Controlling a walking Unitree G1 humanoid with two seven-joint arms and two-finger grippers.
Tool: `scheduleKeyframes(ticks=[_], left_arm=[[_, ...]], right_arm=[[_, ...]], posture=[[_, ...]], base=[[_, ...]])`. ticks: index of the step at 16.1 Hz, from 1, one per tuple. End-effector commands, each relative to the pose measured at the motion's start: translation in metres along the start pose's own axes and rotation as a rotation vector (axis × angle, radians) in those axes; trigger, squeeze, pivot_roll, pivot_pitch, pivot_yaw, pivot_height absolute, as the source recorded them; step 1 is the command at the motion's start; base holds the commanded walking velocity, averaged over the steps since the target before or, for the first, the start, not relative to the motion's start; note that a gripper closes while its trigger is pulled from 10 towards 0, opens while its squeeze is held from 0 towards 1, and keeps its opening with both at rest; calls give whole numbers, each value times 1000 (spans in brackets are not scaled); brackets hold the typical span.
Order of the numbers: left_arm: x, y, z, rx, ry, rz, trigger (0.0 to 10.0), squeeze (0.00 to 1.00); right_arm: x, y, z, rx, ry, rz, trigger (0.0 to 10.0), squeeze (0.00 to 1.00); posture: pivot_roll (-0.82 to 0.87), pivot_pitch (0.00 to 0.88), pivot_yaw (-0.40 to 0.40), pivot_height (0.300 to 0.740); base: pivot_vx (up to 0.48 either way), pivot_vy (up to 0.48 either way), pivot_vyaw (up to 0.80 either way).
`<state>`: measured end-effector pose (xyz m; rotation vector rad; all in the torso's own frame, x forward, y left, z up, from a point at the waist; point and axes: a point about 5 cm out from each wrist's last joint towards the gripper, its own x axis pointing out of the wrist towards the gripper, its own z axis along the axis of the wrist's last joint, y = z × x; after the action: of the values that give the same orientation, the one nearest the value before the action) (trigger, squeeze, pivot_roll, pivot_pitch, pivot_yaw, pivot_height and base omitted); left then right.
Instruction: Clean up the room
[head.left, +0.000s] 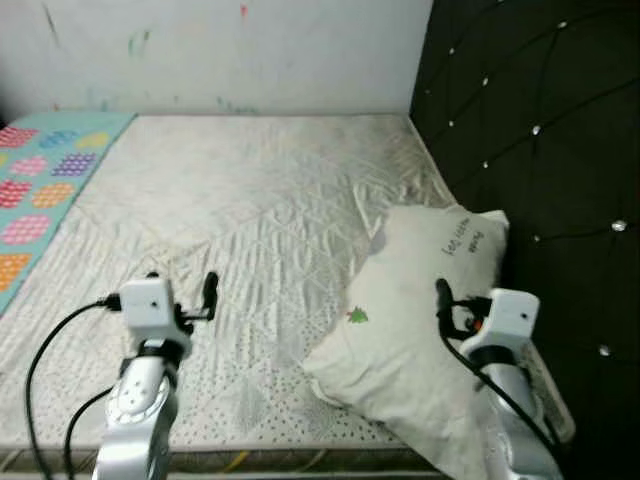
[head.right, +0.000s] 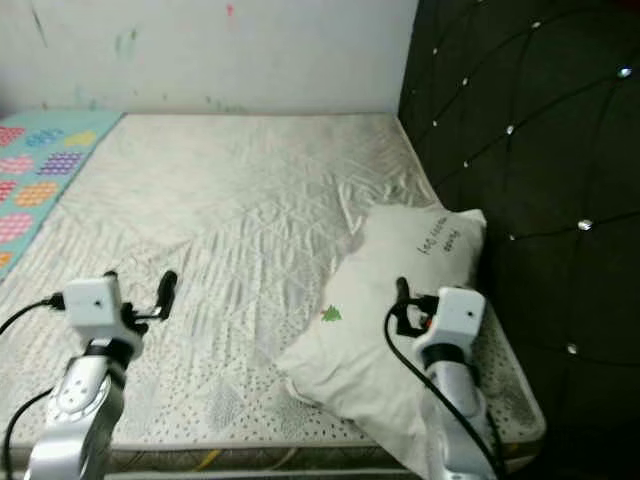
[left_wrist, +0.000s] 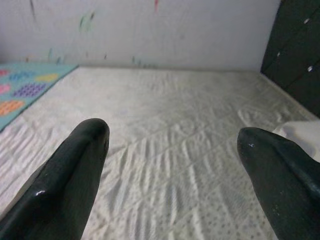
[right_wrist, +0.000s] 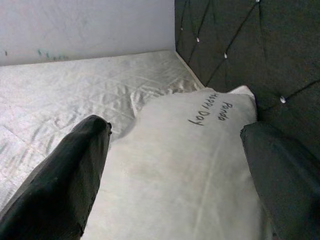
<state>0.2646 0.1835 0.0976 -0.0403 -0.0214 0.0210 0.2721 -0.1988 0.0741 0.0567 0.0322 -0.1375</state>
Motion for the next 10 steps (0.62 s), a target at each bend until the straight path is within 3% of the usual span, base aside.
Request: scheduleKeyframes(ticks=[1, 5, 10], left_arm=[[-1, -2, -1, 5, 8, -4, 10000, 0], [-1, -3, -1, 7, 2, -12, 10000, 0], [-1, -4, -1, 3, 1, -13, 10000, 0]], right_arm=[[-1, -6, -1, -1, 5, -21, 10000, 0], [0, -5, -1, -14, 6, -13, 10000, 0], [2, -3, 1, -24, 2, 6, 10000, 0]], posture=[[-68, 58, 12, 740], [-68, 53, 9, 740], [-64, 47, 6, 740]], base=[[0, 0, 0], [0, 0, 0], [0, -296, 0]])
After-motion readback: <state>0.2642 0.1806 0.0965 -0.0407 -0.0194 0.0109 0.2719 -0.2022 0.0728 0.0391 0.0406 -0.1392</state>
